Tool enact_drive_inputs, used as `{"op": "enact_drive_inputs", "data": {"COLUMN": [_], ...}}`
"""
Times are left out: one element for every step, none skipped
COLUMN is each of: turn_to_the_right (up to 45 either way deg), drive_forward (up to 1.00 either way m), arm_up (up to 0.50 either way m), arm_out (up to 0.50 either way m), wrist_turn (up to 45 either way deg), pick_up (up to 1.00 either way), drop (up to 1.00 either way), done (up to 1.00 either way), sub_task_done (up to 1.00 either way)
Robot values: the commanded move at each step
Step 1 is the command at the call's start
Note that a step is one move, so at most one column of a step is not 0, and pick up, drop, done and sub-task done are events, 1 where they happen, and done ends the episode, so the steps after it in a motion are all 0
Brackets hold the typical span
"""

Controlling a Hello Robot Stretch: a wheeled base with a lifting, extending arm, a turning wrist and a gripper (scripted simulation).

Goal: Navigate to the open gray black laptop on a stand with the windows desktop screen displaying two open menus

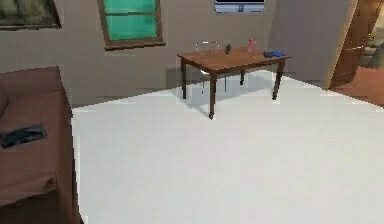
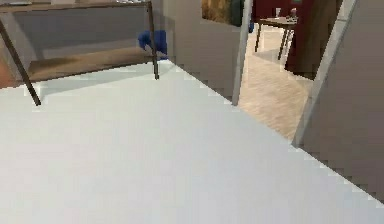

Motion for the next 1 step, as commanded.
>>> {"op": "enact_drive_inputs", "data": {"turn_to_the_right": [0.0], "drive_forward": [0.85], "arm_up": [0.0], "arm_out": [0.0], "wrist_turn": [0.0], "pick_up": [0.0], "drop": [0.0], "done": [0.0], "sub_task_done": [0.0]}}
